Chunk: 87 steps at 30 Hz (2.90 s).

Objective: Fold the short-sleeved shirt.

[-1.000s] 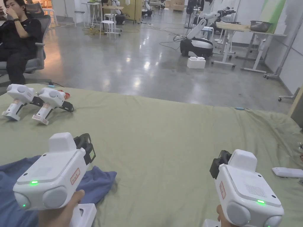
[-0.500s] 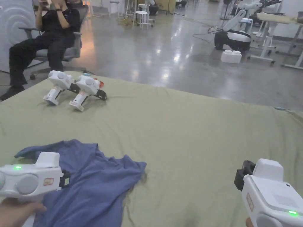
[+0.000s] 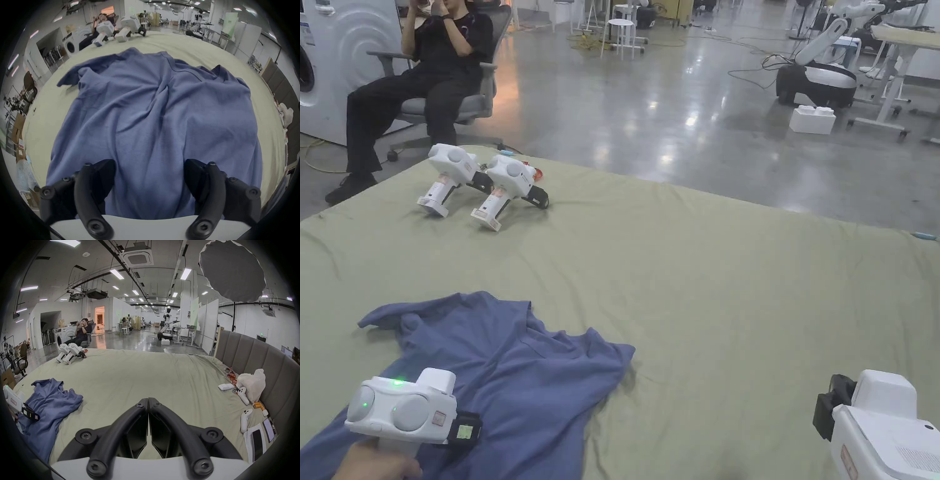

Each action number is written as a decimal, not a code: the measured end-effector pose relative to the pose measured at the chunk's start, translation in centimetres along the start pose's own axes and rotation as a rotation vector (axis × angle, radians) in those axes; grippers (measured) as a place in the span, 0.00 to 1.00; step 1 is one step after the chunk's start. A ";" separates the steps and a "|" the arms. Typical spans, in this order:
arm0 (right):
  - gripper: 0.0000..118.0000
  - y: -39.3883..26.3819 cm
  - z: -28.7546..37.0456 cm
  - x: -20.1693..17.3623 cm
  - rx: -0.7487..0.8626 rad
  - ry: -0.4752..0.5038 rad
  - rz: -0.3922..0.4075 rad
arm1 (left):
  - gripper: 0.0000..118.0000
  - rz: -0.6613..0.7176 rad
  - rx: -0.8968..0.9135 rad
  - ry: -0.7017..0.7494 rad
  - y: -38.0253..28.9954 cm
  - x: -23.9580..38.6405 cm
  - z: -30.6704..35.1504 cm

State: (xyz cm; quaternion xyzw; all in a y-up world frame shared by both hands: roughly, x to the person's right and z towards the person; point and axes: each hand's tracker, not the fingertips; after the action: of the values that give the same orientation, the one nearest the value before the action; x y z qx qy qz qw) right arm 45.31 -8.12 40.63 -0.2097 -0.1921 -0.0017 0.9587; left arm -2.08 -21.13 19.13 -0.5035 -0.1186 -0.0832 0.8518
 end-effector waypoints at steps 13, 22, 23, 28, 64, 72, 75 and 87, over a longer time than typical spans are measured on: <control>0.00 -0.8 -0.5 -2.4 -0.035 0.033 0.029 | 0.00 0.057 0.149 -0.048 -0.8 0.3 1.5; 0.00 -0.2 0.1 -2.4 -0.016 0.040 0.027 | 0.00 0.067 0.404 -0.124 2.7 0.9 8.0; 0.00 -0.1 0.1 -2.2 -0.012 0.038 0.023 | 0.00 0.058 0.430 -0.124 3.1 1.2 8.6; 0.00 0.5 0.5 -1.3 0.011 0.032 0.004 | 0.00 0.018 0.550 -0.169 5.8 3.8 13.8; 0.00 -2.5 8.3 14.7 0.072 -0.228 -0.173 | 0.00 -0.498 0.424 -0.741 2.2 42.9 16.4; 0.00 -2.0 8.0 13.5 0.079 -0.198 -0.139 | 0.75 -0.428 0.547 -0.706 1.9 39.0 17.7; 0.00 -1.1 7.7 12.0 0.104 -0.172 -0.102 | 0.75 -0.344 0.632 -0.643 3.1 36.1 18.9; 0.00 1.9 6.8 5.3 0.239 -0.104 -0.069 | 0.02 -0.114 0.847 -0.262 3.3 27.1 20.7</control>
State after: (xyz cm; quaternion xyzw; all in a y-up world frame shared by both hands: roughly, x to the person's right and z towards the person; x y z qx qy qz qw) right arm 47.88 -3.27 47.51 -0.0869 -0.2474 -0.0009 0.9650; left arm 22.34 -1.98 33.71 -0.1090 -0.2767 -0.0096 0.9547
